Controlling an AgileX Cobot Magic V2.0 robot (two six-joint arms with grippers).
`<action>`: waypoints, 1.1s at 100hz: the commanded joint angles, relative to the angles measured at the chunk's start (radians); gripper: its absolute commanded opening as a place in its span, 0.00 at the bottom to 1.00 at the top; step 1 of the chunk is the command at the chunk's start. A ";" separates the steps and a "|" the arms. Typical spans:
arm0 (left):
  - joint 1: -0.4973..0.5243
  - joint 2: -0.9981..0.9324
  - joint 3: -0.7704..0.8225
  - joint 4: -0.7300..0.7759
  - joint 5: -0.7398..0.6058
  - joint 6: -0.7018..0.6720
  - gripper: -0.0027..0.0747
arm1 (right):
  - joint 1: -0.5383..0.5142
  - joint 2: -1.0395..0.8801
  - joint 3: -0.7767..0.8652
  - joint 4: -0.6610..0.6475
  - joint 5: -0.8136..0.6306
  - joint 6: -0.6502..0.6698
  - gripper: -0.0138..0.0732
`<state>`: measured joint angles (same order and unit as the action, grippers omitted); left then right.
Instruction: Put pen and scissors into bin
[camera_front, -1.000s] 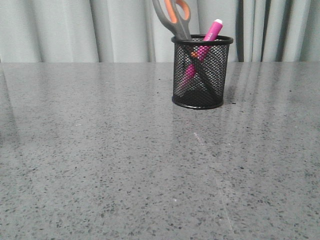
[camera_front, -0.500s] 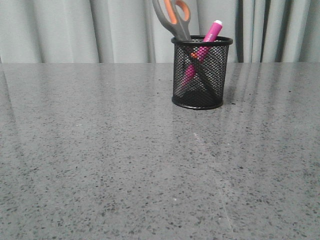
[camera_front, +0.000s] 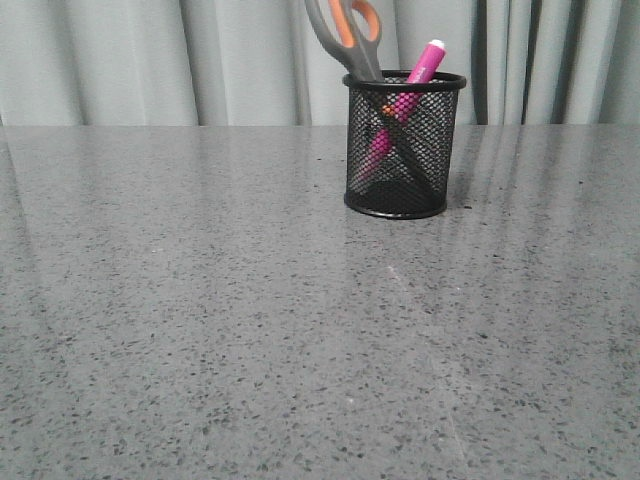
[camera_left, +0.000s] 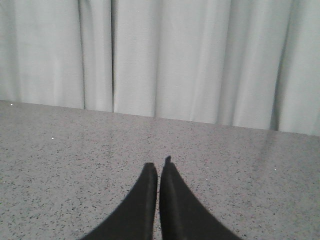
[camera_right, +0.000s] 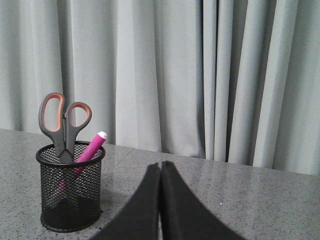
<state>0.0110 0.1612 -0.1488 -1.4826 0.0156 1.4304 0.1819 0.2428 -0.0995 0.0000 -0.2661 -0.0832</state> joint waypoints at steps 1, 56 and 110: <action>0.001 0.009 -0.027 -0.011 0.000 0.001 0.01 | -0.005 0.004 -0.027 0.000 -0.072 -0.011 0.07; 0.001 0.009 -0.027 -0.011 0.000 0.001 0.01 | -0.005 0.004 -0.027 0.000 -0.072 -0.011 0.07; 0.001 0.009 -0.027 0.461 -0.016 -0.424 0.01 | -0.005 0.004 -0.027 0.000 -0.072 -0.011 0.07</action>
<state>0.0110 0.1590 -0.1483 -1.3191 0.0156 1.3286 0.1819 0.2428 -0.0995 0.0000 -0.2621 -0.0832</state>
